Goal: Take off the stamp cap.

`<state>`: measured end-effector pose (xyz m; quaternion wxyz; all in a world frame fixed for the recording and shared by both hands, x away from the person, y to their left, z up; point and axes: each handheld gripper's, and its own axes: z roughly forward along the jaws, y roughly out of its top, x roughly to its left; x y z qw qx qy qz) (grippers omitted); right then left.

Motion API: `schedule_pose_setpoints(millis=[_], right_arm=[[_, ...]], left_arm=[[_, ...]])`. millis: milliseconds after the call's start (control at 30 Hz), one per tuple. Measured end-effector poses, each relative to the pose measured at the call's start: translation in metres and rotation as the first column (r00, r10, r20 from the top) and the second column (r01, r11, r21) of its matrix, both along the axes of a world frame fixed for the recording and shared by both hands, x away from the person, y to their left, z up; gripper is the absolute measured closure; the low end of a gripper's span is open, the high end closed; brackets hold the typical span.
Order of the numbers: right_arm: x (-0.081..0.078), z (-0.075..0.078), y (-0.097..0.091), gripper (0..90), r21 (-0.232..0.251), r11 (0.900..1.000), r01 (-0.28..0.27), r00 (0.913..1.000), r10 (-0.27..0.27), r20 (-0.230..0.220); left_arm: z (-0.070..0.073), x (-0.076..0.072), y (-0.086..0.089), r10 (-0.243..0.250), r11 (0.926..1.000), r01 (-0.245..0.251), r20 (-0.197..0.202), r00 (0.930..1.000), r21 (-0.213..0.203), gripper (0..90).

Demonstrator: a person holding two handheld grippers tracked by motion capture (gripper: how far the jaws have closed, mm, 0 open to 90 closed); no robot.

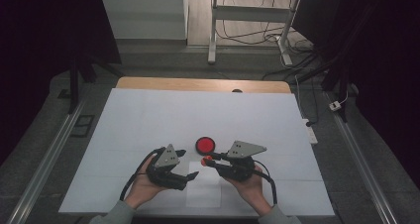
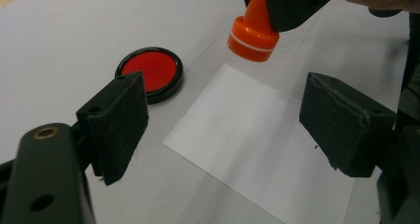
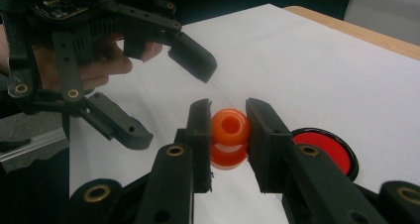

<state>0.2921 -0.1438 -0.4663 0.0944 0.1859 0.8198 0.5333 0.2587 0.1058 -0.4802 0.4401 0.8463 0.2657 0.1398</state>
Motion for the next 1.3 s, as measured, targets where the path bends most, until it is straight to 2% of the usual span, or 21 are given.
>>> schedule_pose_setpoints(millis=[533,733,833,900,1033,1300], right_arm=[[0.001,0.002,0.003,71.7,0.006,0.9999,-0.009,0.9999,0.009,0.007],[0.004,0.001,0.006,71.7,0.005,0.9999,-0.009,0.9999,0.009,0.007],[0.006,0.000,0.006,71.7,0.005,1.0000,-0.008,0.9999,0.008,0.007],[0.007,0.000,0.005,71.8,0.002,1.0000,-0.004,1.0000,0.004,0.002],[0.008,-0.001,0.004,71.7,0.005,1.0000,0.003,1.0000,-0.003,0.000],[0.007,-0.002,0.002,71.7,0.010,0.9999,0.008,0.9999,-0.008,-0.008]], left_arm=[[0.006,-0.001,-0.021,-0.027,0.9993,0.026,0.020,0.9994,0.026,20.0],[0.003,0.004,-0.029,-0.030,0.9989,0.030,0.021,0.9993,0.036,20.7],[0.002,0.007,-0.030,-0.032,0.9989,0.031,0.026,0.9991,0.035,22.5],[-0.001,0.012,-0.032,-0.026,0.9984,0.024,0.034,0.9991,0.051,24.1],[-0.004,0.017,-0.033,-0.026,0.9982,0.025,0.027,0.9993,0.054,27.9],[-0.004,0.017,-0.036,-0.043,0.9976,0.041,0.036,0.9984,0.056,36.7]])
